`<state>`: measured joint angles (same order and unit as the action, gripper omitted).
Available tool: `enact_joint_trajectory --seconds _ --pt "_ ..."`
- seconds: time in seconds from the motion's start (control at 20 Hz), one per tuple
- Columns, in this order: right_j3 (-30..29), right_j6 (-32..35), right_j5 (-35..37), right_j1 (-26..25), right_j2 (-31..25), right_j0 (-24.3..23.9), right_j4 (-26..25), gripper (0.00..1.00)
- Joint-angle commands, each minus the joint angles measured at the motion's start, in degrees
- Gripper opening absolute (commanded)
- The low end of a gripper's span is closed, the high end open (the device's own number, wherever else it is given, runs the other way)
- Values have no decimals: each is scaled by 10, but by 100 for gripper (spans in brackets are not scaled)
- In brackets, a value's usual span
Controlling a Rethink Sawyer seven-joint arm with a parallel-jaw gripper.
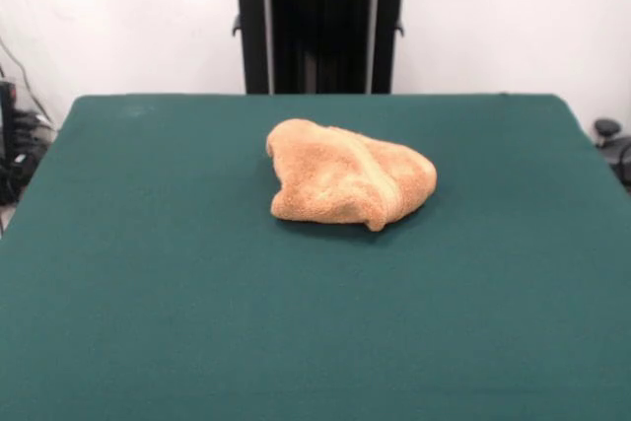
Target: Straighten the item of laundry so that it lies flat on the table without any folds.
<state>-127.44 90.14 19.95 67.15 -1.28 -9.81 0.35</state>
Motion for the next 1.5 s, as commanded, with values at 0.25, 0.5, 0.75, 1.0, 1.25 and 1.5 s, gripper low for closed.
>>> enact_joint_trajectory --seconds 0.25,0.5,0.75,1.0,1.25,1.5 --pt "-128 60 -131 -49 -78 -82 -42 100" --pt "-124 85 -52 44 38 17 -71 100" --pt "-162 141 -77 61 65 61 -46 100" --pt "-193 167 -223 8 160 136 -70 100" --pt "-273 194 -318 -32 117 59 -84 100" --pt "-256 126 -238 7 131 34 -77 100"
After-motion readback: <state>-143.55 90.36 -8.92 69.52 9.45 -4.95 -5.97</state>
